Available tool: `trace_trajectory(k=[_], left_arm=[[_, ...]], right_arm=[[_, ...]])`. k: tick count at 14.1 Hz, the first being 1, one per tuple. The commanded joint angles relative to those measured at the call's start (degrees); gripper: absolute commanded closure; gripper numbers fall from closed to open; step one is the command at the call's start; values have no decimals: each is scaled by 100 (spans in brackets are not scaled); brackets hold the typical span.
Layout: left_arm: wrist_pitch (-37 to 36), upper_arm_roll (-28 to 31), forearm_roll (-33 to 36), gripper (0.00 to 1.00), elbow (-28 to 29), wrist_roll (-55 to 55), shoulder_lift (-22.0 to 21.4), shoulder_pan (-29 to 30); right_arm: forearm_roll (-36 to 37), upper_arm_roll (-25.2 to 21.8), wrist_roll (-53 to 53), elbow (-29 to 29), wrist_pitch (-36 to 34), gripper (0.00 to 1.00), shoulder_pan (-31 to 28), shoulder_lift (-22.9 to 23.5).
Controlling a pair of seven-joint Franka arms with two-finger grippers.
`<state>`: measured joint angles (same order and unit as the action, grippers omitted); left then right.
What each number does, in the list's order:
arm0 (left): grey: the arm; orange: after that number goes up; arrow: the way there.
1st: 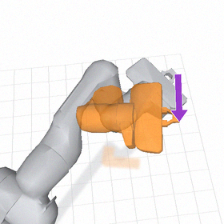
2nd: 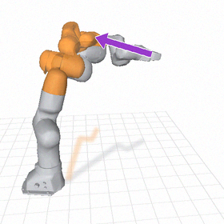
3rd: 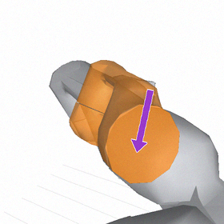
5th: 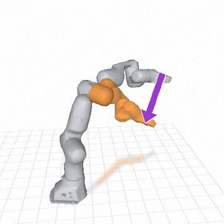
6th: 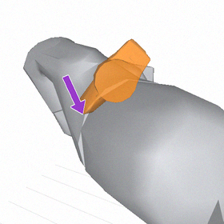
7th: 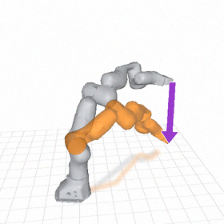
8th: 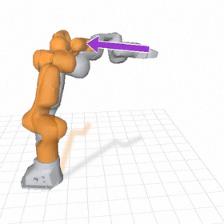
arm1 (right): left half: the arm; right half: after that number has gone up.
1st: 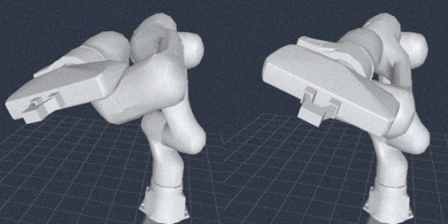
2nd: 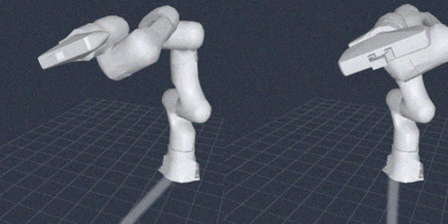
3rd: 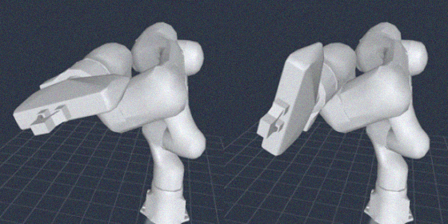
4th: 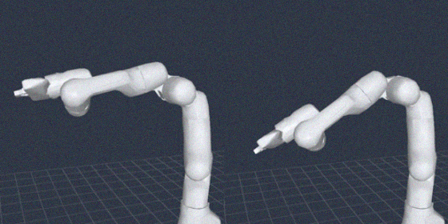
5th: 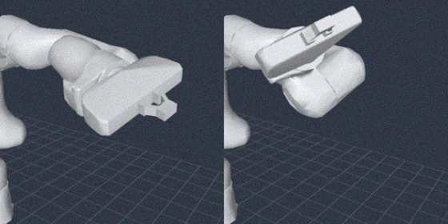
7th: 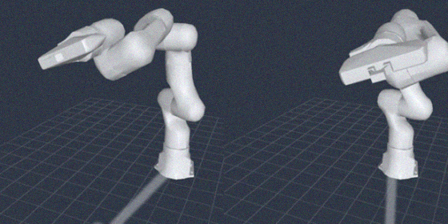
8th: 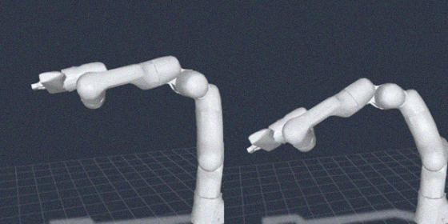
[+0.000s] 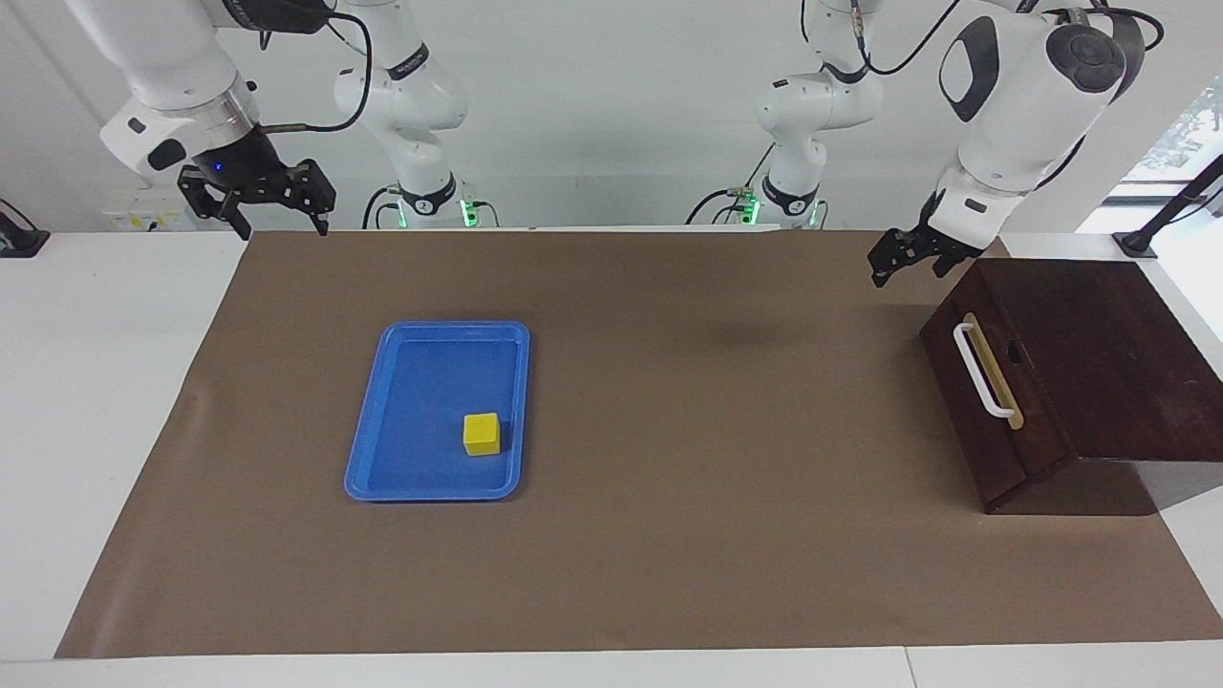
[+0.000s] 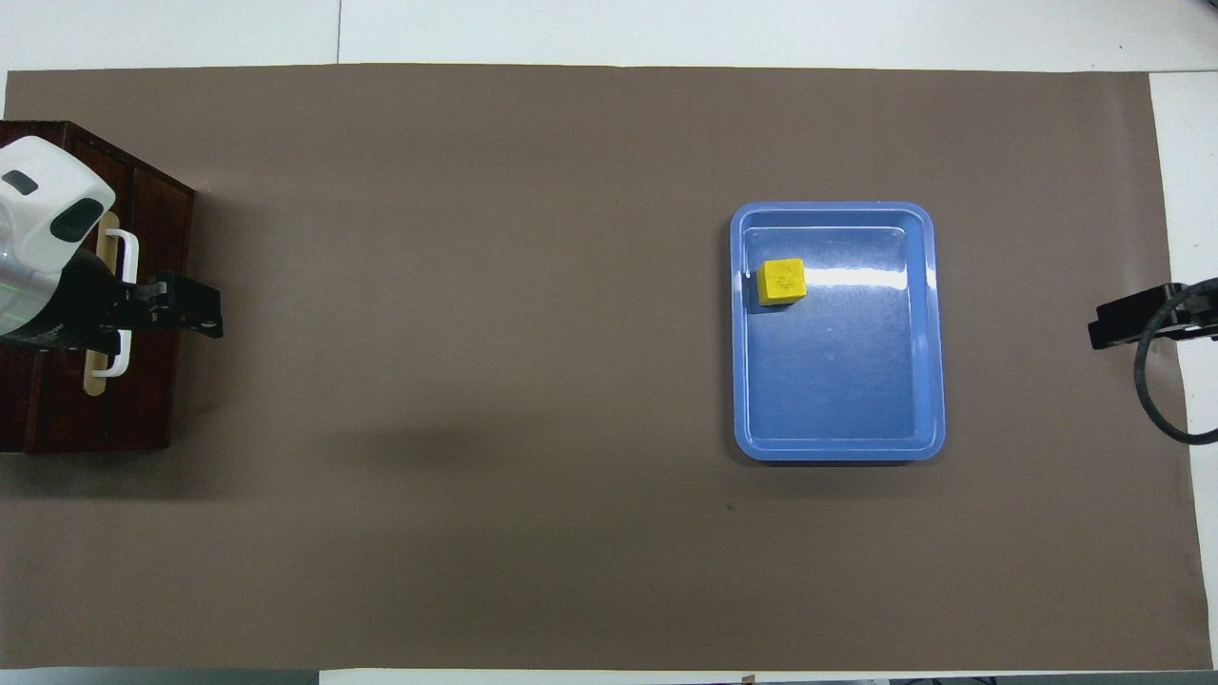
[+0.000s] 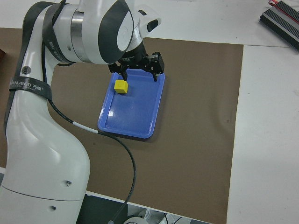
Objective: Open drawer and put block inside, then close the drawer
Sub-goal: 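Open the drawer with the left gripper while the right gripper approaches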
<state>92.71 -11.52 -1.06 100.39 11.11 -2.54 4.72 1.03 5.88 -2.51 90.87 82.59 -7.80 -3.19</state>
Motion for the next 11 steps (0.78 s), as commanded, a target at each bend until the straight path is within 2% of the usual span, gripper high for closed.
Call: trace_trajectory(k=[1,2,5,9,11], left_arm=[[352,44,-8,0,208,-345,-97,-33],[406,44,27,0,253,-382,-97,-15],[782,35,702,0,366,-435,51,-50],[1205,35,1817,0,438,-408,543,-243],[1425,35,2249,0,438,-373,763,-270]], right_arm=[[-120,88,889,282,274,0,-55,-32],[-330,80,1136,430,423,0,-55,-15],[-866,88,2259,1142,1161,0,-28,11],[-2053,88,4446,1153,1820,0,50,871],[-2518,88,5528,1257,2442,0,279,1311]])
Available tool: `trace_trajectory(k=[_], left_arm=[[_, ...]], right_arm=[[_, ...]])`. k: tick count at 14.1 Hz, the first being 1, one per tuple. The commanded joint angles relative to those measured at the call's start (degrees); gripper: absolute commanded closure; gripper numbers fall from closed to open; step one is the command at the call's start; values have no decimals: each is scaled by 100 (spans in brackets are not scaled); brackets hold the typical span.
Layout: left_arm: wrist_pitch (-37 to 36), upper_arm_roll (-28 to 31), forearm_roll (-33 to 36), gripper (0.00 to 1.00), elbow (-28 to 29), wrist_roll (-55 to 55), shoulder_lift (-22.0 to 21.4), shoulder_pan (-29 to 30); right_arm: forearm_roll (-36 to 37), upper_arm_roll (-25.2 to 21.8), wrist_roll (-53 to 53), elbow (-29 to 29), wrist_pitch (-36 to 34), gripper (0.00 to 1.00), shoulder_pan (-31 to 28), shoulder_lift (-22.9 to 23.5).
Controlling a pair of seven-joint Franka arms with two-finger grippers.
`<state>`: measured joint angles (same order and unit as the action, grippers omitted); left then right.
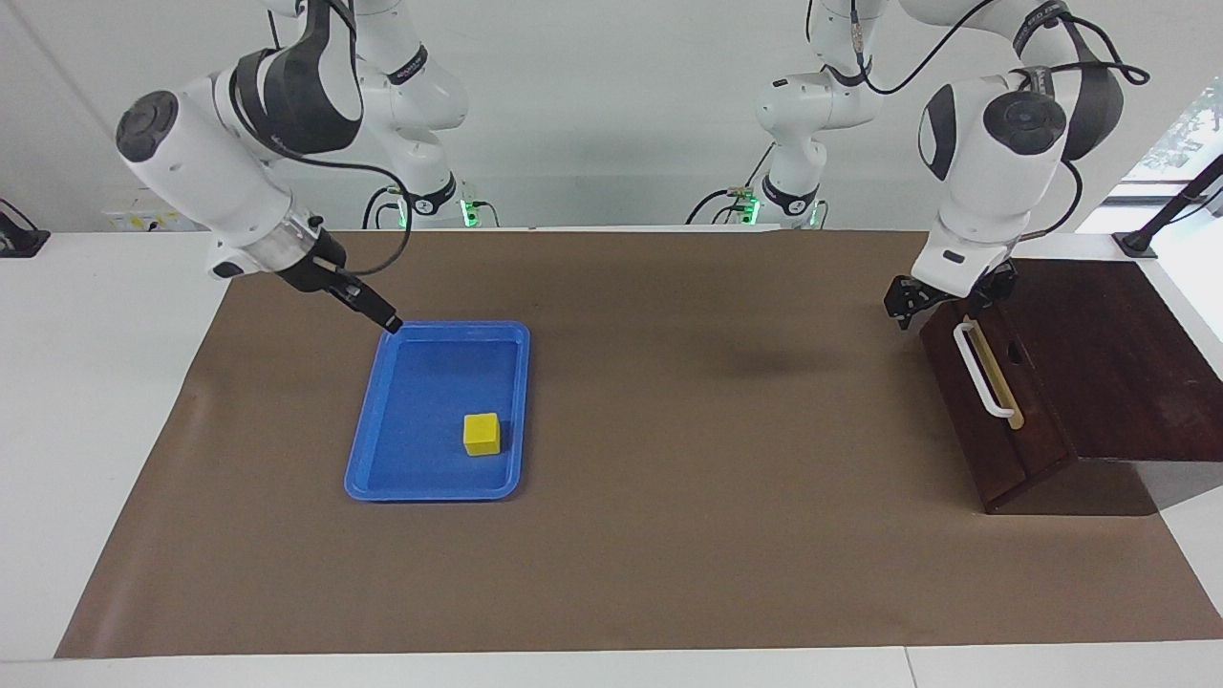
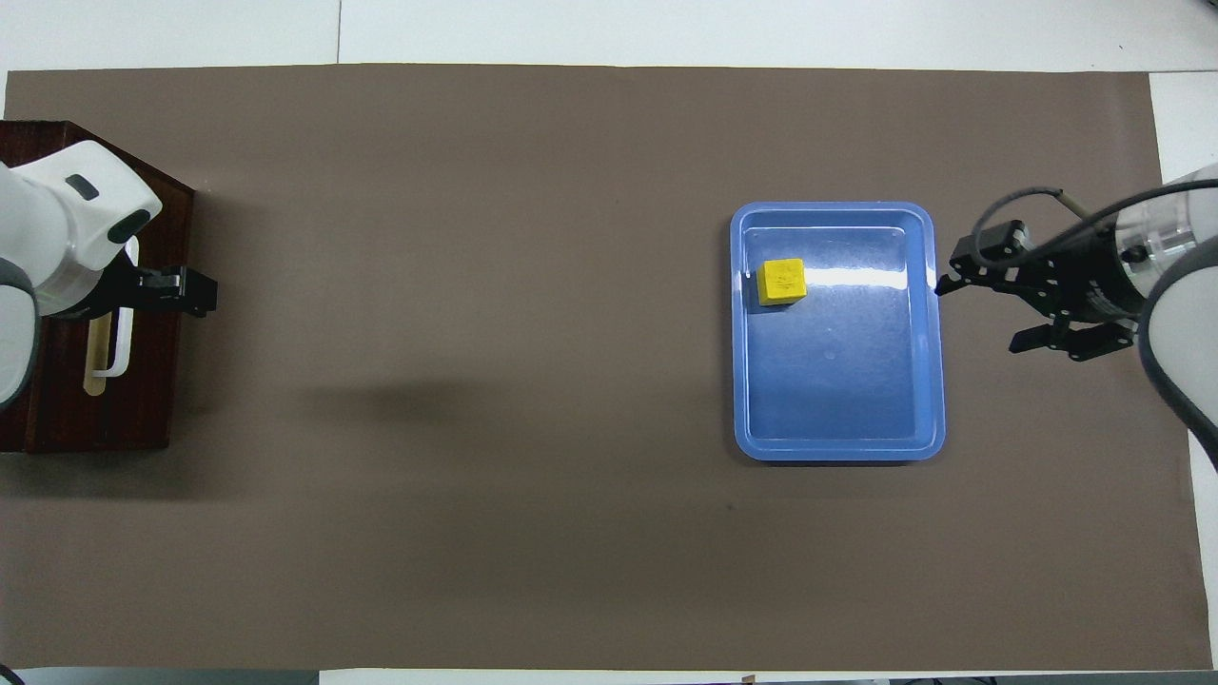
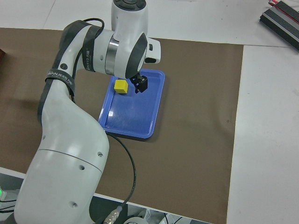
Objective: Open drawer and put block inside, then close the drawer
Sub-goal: 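Open the drawer with the left gripper while the right gripper approaches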
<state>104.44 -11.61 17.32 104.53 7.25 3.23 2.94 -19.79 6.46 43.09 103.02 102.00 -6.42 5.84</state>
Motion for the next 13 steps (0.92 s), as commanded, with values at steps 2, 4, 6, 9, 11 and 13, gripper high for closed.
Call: trace_trajectory(k=[2,4,6,9,11,13], left_arm=[[471,53,526,0,41,83,380,-40],[795,53,781,0,163,215,503,-22],[1077,97,860,0,365,233,521,30],[1253,97,1326,0,419,233,609,206],[1403,106,1344,0,462,233,618,285],[1500,106,1553,0,603,233,635,347]], right_arm=[[-946,31,1682,358,1180,0,150,627],[-1542,31,2113,193,1200,0,133,1057],[-1783,31,2370,-27,1182,0,124,1470],[-2142,31,2362,-457,990,0,10,1875],[-2319,13,2345,-643,945,0,1,2078],[-2345,22,2118,-634,936,0,1,2140]])
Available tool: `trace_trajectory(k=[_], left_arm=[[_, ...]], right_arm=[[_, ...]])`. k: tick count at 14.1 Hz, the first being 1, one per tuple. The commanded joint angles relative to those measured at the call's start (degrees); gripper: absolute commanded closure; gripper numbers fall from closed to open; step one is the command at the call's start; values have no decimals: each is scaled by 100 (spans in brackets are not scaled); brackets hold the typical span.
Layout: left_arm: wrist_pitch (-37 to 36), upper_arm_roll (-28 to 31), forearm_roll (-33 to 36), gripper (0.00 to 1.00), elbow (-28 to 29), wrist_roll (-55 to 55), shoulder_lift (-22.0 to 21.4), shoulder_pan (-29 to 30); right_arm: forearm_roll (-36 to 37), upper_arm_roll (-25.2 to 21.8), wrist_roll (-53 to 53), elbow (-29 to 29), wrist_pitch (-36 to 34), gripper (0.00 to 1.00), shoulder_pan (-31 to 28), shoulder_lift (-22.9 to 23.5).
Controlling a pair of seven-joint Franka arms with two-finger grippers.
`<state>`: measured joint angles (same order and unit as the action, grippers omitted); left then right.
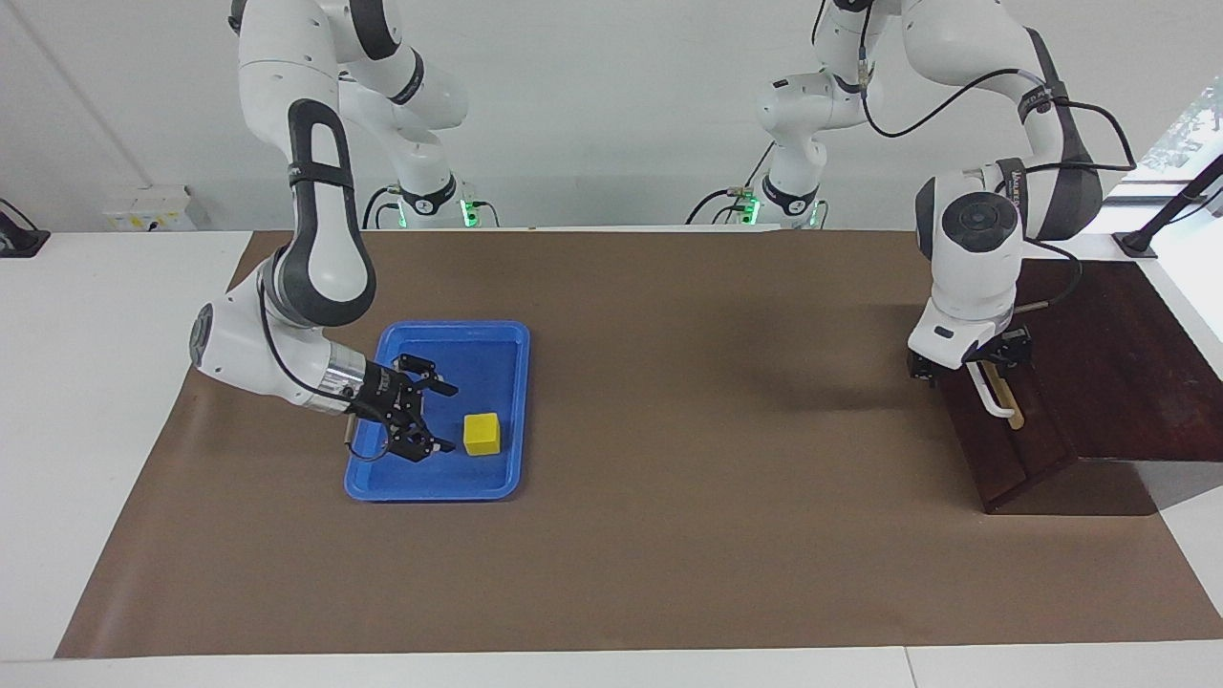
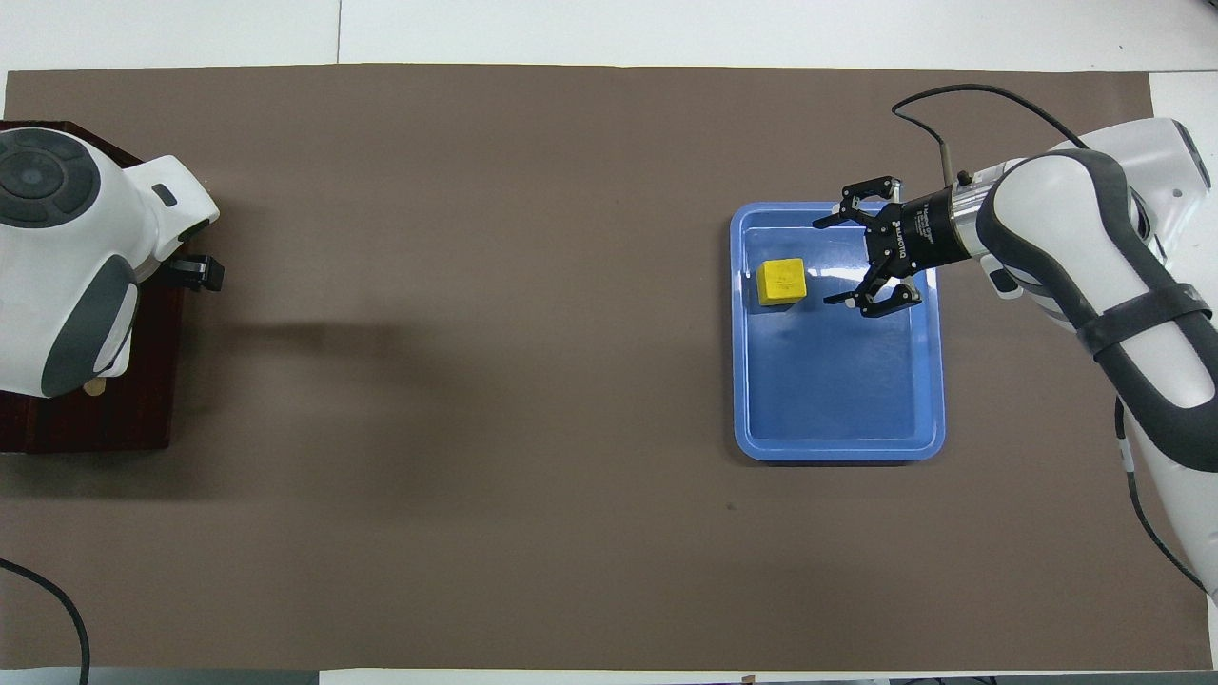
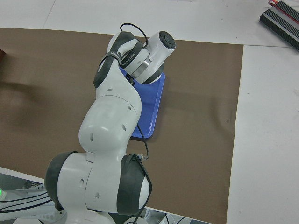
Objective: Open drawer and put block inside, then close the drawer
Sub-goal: 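Open the drawer with the left gripper while the right gripper approaches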
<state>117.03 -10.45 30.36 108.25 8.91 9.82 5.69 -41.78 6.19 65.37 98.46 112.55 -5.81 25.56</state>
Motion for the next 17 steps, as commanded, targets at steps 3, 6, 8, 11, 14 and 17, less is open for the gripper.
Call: trace_trajectory(k=[3,6,8,11,14,17], left_arm=[[302,-9,348,0,249,67,98,72],[417,-18,348,0,249,67,204,72],[452,-18,348,0,258,67,222,55],[645,-18,348,0,416,49,222,46],[646,-27,348,0,416,49,222,-24],[628,-36,348,0,416,23,222,-147]], right_arm=[[-242,41,-358,-143,-58,0,-8,361],[-434,41,-358,-196,-6,0,9,519],[-471,40,-358,-187,108,0,80,555],[-462,40,-410,-108,180,0,98,546],[-471,40,-507,-38,197,0,124,546],[-471,32,-683,85,206,0,124,529]])
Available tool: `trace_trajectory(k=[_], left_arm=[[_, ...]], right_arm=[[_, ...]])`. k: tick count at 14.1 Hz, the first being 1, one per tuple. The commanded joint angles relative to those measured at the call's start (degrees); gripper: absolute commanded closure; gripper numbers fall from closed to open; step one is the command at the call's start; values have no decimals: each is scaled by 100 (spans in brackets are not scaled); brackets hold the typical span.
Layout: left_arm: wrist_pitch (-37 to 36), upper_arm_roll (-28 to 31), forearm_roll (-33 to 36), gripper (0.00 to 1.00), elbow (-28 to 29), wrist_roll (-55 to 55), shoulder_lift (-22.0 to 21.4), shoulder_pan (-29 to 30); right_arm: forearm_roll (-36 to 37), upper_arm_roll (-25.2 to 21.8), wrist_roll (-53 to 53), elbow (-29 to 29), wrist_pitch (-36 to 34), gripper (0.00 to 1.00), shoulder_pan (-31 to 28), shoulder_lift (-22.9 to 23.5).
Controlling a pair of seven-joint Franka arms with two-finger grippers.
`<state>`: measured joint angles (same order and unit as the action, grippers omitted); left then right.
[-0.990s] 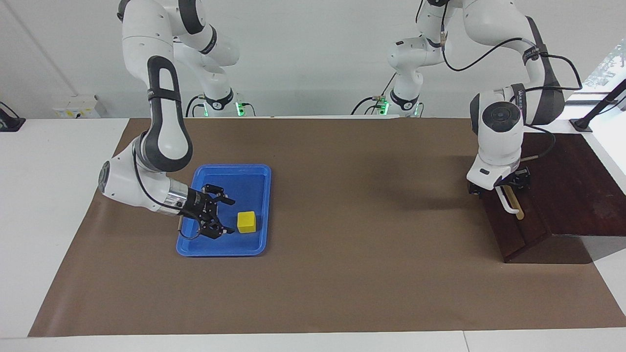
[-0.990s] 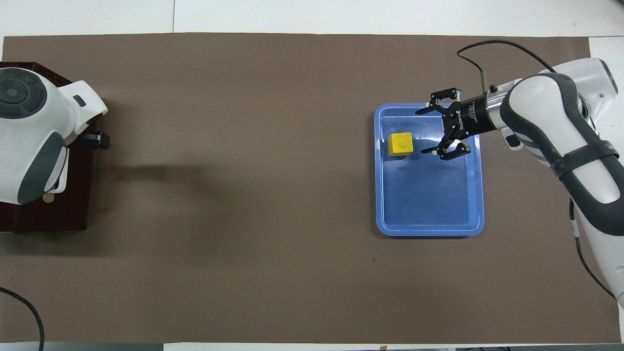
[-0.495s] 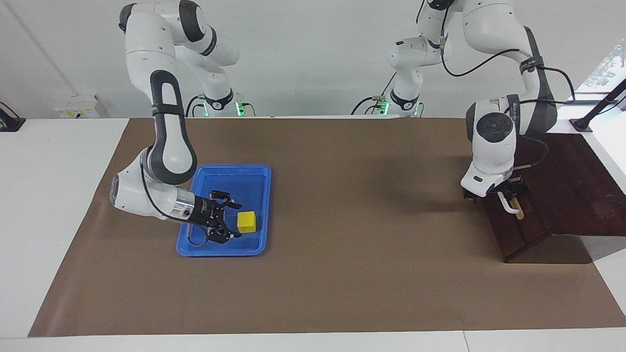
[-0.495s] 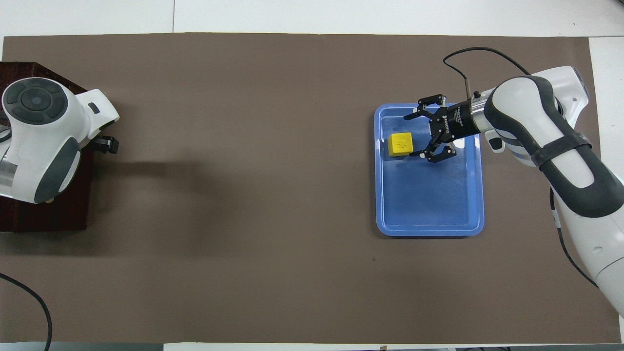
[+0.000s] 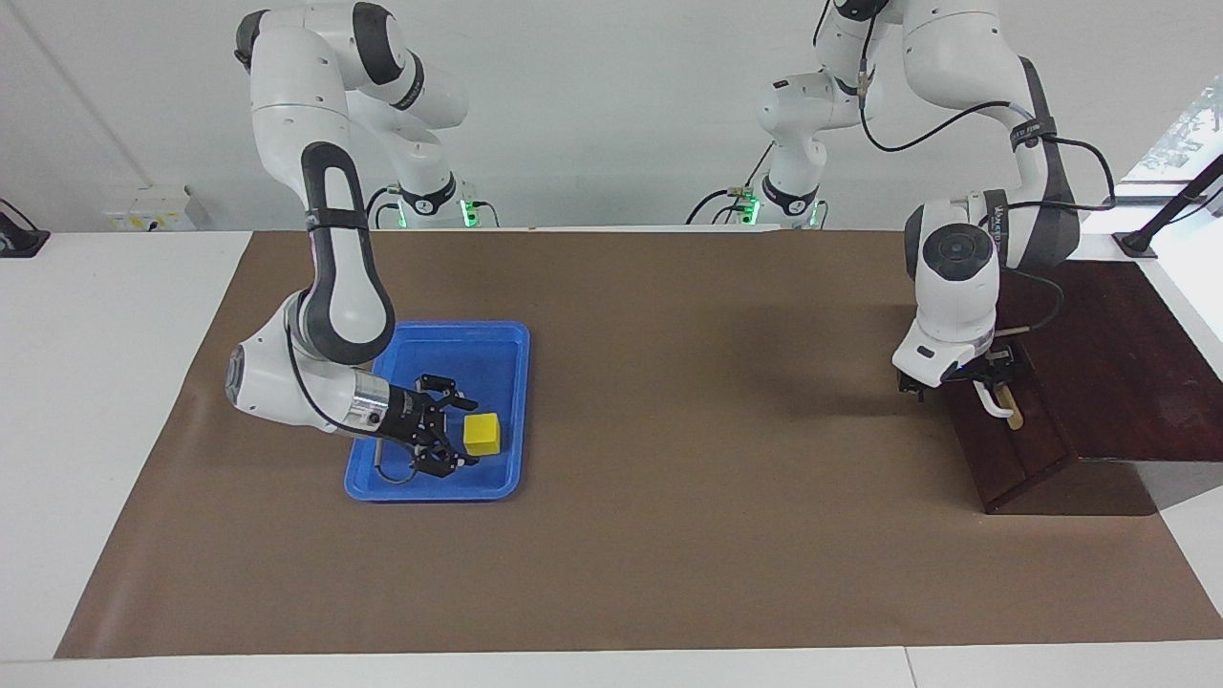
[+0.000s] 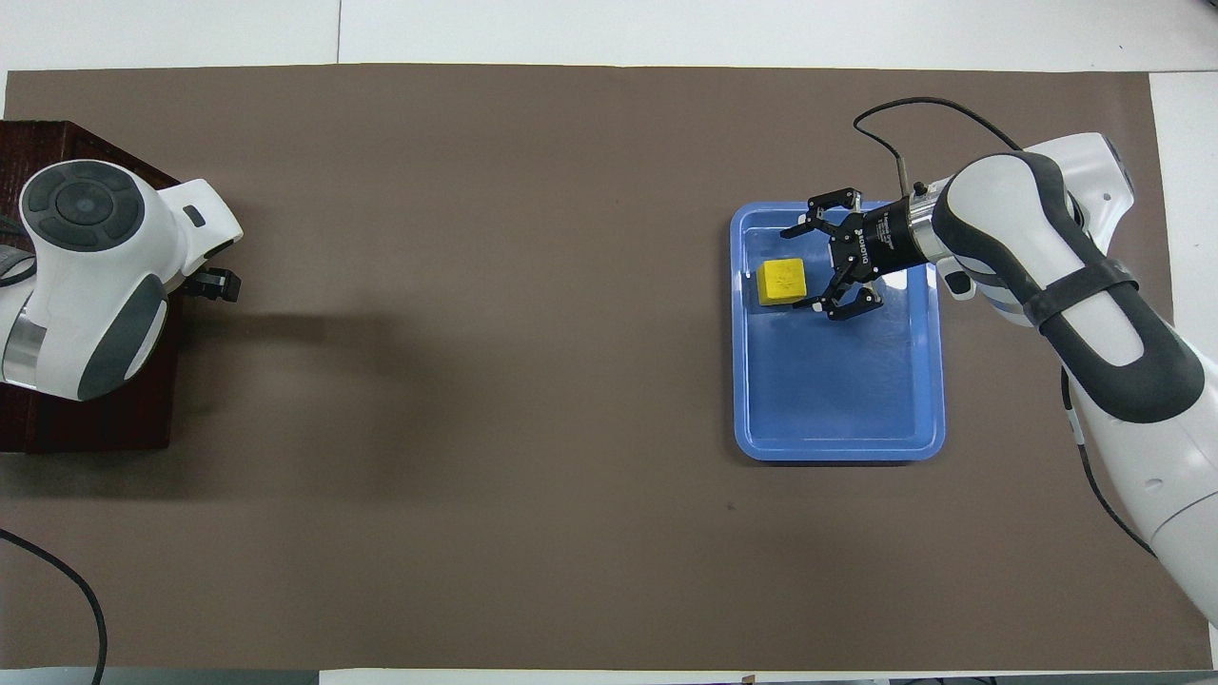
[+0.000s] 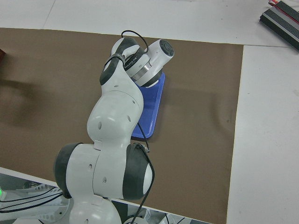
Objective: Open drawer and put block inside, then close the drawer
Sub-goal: 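Open the drawer with the left gripper while the right gripper approaches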
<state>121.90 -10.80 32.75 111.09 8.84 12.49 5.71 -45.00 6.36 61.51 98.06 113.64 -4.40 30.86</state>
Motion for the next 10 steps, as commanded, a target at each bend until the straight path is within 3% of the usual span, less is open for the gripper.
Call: trace_trajectory(k=[1,10], left_arm=[[141,-10,109,0,115,22,-45,-184],[-157,-27,-14,0,71,66,-63,-966]], right_arm=[[-140,14,-297,126,97,0,-17,-1],[-105,14,-350,196,167,0,-17,-10]])
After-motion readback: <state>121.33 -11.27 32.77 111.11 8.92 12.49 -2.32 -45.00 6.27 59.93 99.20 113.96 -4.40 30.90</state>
